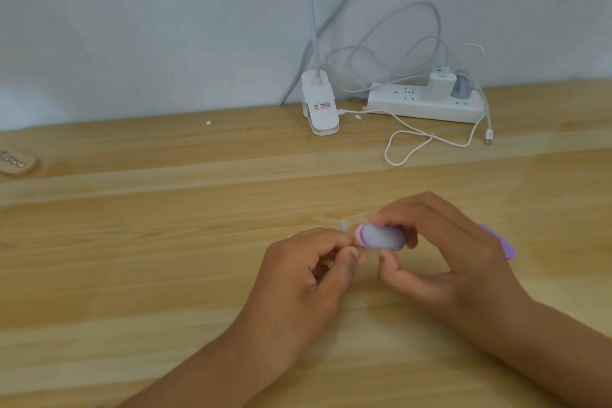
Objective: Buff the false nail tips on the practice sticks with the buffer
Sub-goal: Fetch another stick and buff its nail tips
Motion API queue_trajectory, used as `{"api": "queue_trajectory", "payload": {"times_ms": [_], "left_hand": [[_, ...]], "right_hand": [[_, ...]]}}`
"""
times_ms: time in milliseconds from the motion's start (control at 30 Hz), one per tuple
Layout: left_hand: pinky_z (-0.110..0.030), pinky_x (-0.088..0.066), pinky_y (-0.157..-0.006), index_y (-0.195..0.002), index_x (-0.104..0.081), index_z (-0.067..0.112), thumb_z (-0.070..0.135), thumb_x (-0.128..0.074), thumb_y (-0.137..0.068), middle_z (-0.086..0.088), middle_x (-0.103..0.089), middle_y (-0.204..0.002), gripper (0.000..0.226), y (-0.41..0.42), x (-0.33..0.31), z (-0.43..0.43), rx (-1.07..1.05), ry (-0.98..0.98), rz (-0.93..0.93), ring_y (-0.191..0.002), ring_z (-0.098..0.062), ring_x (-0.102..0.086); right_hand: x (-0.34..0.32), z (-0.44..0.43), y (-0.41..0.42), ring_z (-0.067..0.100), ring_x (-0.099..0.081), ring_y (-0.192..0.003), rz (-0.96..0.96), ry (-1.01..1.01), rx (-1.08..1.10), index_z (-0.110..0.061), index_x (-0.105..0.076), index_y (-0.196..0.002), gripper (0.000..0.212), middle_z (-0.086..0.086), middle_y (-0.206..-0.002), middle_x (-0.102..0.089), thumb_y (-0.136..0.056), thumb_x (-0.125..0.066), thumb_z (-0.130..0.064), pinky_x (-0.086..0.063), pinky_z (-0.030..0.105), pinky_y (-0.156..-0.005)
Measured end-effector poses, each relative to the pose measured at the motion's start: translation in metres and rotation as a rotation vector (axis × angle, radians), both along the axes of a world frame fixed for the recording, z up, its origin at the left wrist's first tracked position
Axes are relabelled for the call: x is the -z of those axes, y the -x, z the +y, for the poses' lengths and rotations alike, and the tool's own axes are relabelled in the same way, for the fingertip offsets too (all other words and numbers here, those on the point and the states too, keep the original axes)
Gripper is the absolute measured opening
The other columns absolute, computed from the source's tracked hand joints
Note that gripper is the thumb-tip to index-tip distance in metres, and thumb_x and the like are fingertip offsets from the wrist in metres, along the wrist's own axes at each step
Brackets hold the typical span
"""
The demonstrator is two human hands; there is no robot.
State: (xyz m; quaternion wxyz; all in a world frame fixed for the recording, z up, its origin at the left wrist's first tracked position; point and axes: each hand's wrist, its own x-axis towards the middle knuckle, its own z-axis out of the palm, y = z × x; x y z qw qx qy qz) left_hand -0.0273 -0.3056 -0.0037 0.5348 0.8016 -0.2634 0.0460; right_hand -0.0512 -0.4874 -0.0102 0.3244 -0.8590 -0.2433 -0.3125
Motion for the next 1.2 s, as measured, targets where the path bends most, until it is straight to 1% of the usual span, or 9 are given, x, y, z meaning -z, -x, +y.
{"api": "queue_trajectory", "payload": {"times_ms": [133, 233, 367, 467, 533, 733, 867, 1033, 1200], "left_hand": [[-0.004, -0.028, -0.052, -0.077, -0.071, 0.023, 0.018, -0.059, -0.087, 0.021, -0.052, -0.059, 0.016, 0.001, -0.002, 0.0, 0.015, -0.004, 0.006, -0.05, 0.006, -0.045], [-0.009, -0.033, -0.056, -0.08, -0.073, 0.021, 0.02, -0.058, -0.086, 0.019, -0.057, -0.064, 0.016, 0.0, -0.001, 0.0, 0.011, 0.001, 0.029, -0.056, 0.004, -0.048], [-0.007, -0.032, -0.055, -0.082, -0.072, 0.03, 0.022, -0.059, -0.087, 0.02, -0.058, -0.065, 0.016, 0.001, -0.003, 0.001, 0.039, 0.014, 0.043, -0.055, 0.005, -0.048], [-0.008, -0.032, -0.054, -0.076, -0.07, 0.023, 0.018, -0.057, -0.086, 0.017, -0.057, -0.062, 0.017, 0.0, -0.003, 0.002, 0.051, 0.053, 0.086, -0.053, 0.004, -0.047], [-0.009, -0.033, -0.054, -0.074, -0.069, 0.023, 0.016, -0.057, -0.086, 0.014, -0.058, -0.063, 0.019, 0.0, -0.003, 0.002, 0.069, 0.062, 0.109, -0.054, 0.003, -0.047], [-0.005, -0.029, -0.053, -0.07, -0.061, 0.038, 0.016, -0.057, -0.088, 0.019, -0.054, -0.06, 0.029, 0.003, -0.006, 0.001, 0.078, 0.044, 0.051, -0.051, 0.004, -0.045], [-0.007, -0.032, -0.055, -0.075, -0.069, 0.03, 0.015, -0.057, -0.087, 0.017, -0.057, -0.064, 0.023, 0.002, -0.004, 0.002, 0.075, 0.049, 0.077, -0.055, 0.002, -0.047], [-0.005, -0.025, -0.048, -0.068, -0.06, 0.052, 0.024, -0.06, -0.089, 0.021, -0.05, -0.057, 0.035, 0.003, -0.004, 0.002, 0.088, -0.028, 0.023, -0.046, 0.003, -0.039], [-0.003, -0.027, -0.051, -0.08, -0.072, 0.032, 0.013, -0.062, -0.087, 0.021, -0.055, -0.063, 0.022, 0.001, -0.002, 0.001, 0.072, -0.001, 0.012, -0.048, 0.006, -0.044]], "right_hand": [[-0.001, 0.002, 0.0, -0.006, -0.05, -0.09, 0.009, 0.006, -0.051, -0.004, -0.069, -0.1, 0.021, -0.006, -0.098, -0.06, -0.08, -0.064, -0.006, -0.041, 0.01, -0.083], [-0.002, 0.001, 0.0, -0.002, -0.05, -0.086, 0.017, 0.001, -0.036, -0.005, -0.069, -0.099, 0.02, -0.006, -0.096, -0.06, -0.079, -0.064, -0.005, -0.044, 0.014, -0.078], [-0.001, 0.001, 0.001, -0.007, -0.05, -0.091, 0.022, 0.013, -0.072, -0.003, -0.069, -0.101, 0.021, -0.007, -0.099, -0.058, -0.08, -0.062, -0.006, -0.04, 0.01, -0.085], [-0.002, -0.005, -0.001, -0.005, -0.049, -0.089, 0.038, 0.039, -0.041, -0.004, -0.068, -0.098, 0.024, -0.008, -0.097, -0.057, -0.075, -0.066, 0.002, -0.04, 0.011, -0.083], [-0.004, -0.007, -0.002, -0.005, -0.05, -0.091, 0.03, 0.068, -0.072, -0.003, -0.068, -0.099, 0.021, -0.008, -0.098, -0.056, -0.079, -0.061, -0.003, -0.04, 0.011, -0.085], [-0.006, -0.006, -0.005, 0.014, -0.061, -0.096, -0.024, 0.117, -0.115, -0.002, -0.071, -0.103, 0.024, 0.005, -0.104, -0.064, -0.085, -0.057, -0.007, -0.049, 0.02, -0.089], [-0.004, -0.017, -0.006, 0.017, -0.062, -0.09, -0.071, 0.187, -0.105, -0.004, -0.074, -0.101, 0.022, 0.007, -0.101, -0.065, -0.084, -0.06, -0.005, -0.05, 0.023, -0.082], [-0.001, -0.013, -0.011, 0.023, -0.065, -0.09, -0.094, 0.179, -0.125, -0.004, -0.075, -0.106, 0.022, 0.009, -0.104, -0.067, -0.088, -0.062, -0.004, -0.052, 0.03, -0.08], [0.001, -0.02, -0.008, 0.02, -0.064, -0.088, -0.109, 0.195, -0.127, -0.006, -0.076, -0.104, 0.022, 0.008, -0.102, -0.067, -0.086, -0.063, -0.004, -0.051, 0.026, -0.079]]}}
